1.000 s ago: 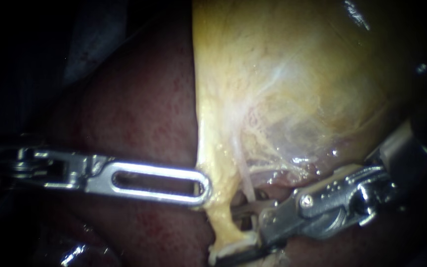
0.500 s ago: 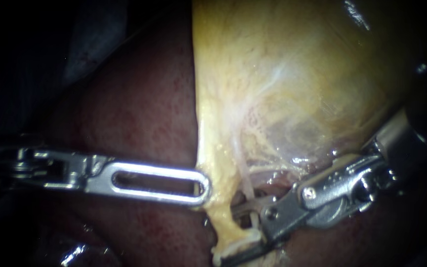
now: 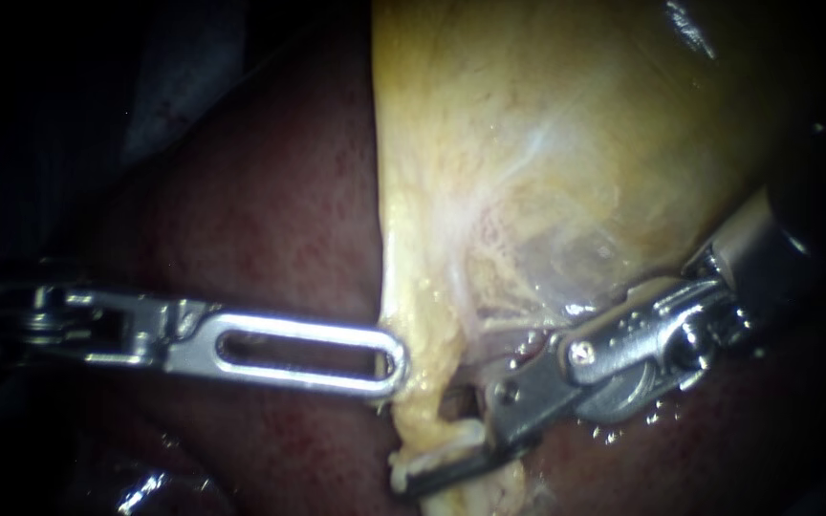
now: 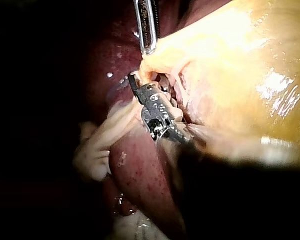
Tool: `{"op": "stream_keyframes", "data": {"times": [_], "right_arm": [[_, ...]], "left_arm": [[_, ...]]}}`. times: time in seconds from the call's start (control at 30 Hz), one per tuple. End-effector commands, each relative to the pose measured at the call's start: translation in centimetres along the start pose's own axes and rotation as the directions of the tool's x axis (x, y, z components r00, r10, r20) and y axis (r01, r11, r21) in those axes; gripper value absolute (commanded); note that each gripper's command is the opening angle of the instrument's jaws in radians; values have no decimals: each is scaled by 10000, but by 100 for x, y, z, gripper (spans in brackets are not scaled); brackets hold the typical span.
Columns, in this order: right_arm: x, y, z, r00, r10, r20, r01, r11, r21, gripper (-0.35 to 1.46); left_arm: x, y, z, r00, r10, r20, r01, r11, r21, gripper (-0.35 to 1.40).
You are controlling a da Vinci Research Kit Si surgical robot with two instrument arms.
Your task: Going back first clip left tube
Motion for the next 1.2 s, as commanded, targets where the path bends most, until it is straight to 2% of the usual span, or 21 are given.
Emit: {"op": "stream_keyframes", "data": {"times": [0.03, 0.17, 0.4, 0.77, 1.07, 1.2], "right_arm": [[0, 1, 6, 10000, -12, 23, 12, 10000, -42, 39], [2, 2, 18, 10000, -28, 47, 28, 10000, -21, 39], [2, 1, 19, 10000, -33, 52, 33, 10000, 11, 39], [-4, -9, -20, 10000, -24, 3, 24, 9998, 211, 38], [4, -21, -36, 10000, -13, -25, 14, 9995, 320, 35], [13, -19, -47, 10000, 61, -62, -59, 9993, 357, 34]], "left_arm": [[0, 0, 0, 10000, 1, 0, -1, 10000, -1, -35], [1, -1, 0, 10000, 1, 2, -1, 10000, -2, -35], [1, -2, 1, 10000, 0, 5, 0, 10000, -3, -35], [1, -1, 1, 10000, 4, 4, -4, 10000, -5, -35], [-4, 7, -2, 10000, 2, -20, -2, 10000, 13, -35], [-4, 7, -2, 10000, -4, -23, 4, 10000, 17, -35]]}}
